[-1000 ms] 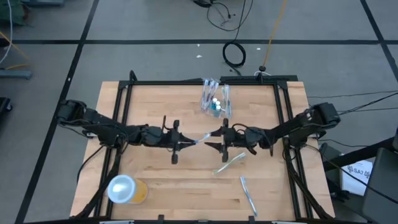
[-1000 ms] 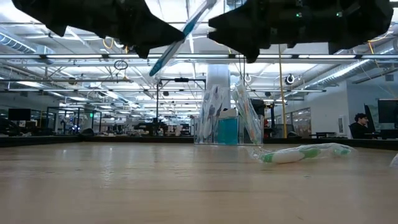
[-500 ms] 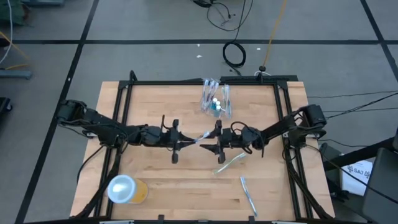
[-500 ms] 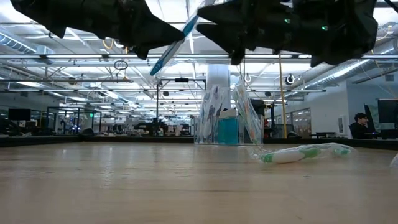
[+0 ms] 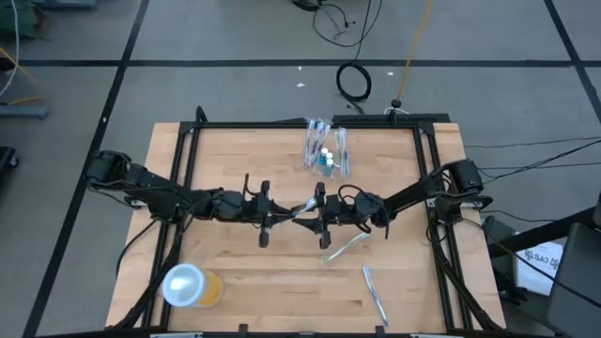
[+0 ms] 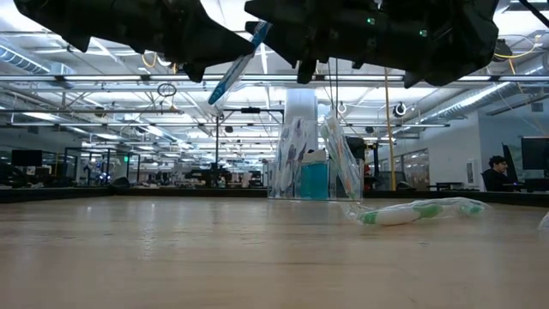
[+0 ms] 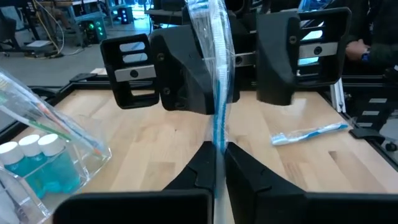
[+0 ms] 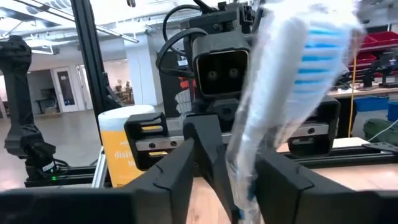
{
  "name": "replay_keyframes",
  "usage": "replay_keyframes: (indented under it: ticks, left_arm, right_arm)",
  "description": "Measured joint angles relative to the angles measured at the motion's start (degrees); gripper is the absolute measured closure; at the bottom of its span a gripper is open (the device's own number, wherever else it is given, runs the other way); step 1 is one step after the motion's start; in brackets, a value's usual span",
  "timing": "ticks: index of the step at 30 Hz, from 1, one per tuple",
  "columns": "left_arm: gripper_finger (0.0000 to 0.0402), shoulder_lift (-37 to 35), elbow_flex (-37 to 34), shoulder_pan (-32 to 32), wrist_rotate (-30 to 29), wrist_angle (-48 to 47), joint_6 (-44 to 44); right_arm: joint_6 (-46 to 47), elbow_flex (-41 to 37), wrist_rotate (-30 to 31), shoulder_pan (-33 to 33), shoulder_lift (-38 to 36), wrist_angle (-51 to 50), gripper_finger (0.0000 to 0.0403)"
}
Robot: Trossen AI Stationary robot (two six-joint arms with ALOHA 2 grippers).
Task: Pick & Place toothbrushing station
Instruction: Put the blue toothbrush into the transparent organizer
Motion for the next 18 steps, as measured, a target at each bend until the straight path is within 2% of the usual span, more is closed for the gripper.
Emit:
replay_keyframes:
  ticks: [4, 9, 18]
  left_arm:
    - [0.0394, 0.0, 0.0, 0.0, 0.3, 0.0, 0.0]
    - [0.0374, 0.0, 0.0, 0.0, 0.3, 0.1, -0.1]
    - [0.0368, 0.0, 0.0, 0.0, 0.0, -0.9, -2.2]
  right_arm:
    - [-0.2, 0.0, 0.3, 0.0, 0.0, -0.3, 0.0315]
    - [-0.7, 0.0, 1.6, -0.1, 0.0, -0.8, 0.0382]
    - [-1.9, 0.0, 2.9, 0.0, -0.1, -2.9, 0.0384]
